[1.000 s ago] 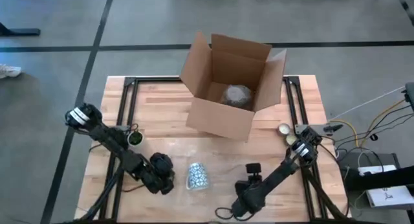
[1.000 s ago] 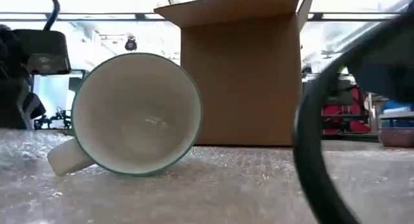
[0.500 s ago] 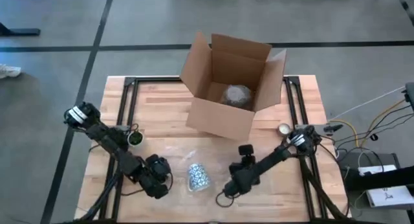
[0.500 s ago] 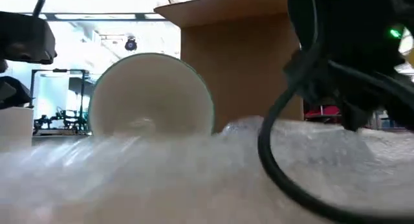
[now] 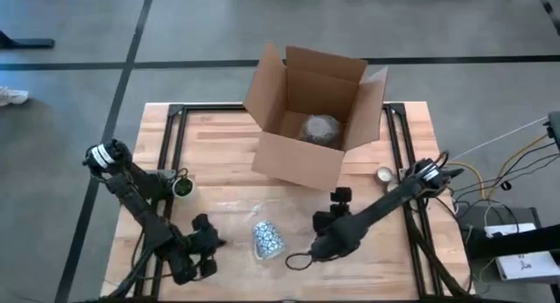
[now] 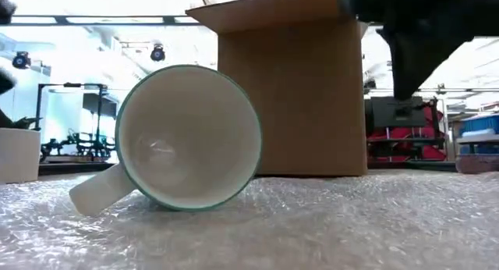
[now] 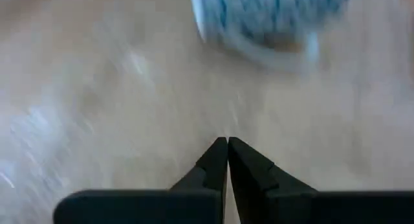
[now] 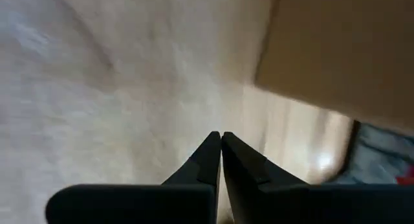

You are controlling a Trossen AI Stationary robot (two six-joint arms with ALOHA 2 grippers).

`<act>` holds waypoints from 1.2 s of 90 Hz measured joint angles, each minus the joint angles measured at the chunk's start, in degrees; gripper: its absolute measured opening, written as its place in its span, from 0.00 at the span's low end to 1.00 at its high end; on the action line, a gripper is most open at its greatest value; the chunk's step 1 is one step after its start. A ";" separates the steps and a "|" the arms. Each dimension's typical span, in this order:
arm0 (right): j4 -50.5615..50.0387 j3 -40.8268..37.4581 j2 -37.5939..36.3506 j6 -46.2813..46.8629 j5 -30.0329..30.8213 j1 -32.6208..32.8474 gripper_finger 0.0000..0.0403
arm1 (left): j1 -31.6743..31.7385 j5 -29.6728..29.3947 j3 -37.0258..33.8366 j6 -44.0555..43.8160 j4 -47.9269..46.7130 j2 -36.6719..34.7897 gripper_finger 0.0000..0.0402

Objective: Wrap mug
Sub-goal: Wrap the blue patterned mug with the bubble wrap

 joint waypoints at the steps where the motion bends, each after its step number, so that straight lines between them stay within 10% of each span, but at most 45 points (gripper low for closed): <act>1: 0.77 -0.51 -0.40 -0.24 -0.48 -0.12 0.00 | 0.10 -0.94 0.01 0.37 0.04 -0.02 0.00; 14: 13.64 -9.53 -8.18 -0.94 -8.92 -3.28 0.00 | 2.96 -3.27 1.02 4.51 -1.80 -0.53 0.00; 60: 37.04 -43.07 -29.77 20.57 -10.26 -5.37 0.11 | 30.14 20.85 0.79 20.40 -13.98 -1.01 0.11; 108: 57.15 -55.80 -30.04 -0.35 -16.21 -18.76 0.45 | 34.50 38.62 -4.24 31.73 1.21 -1.10 0.31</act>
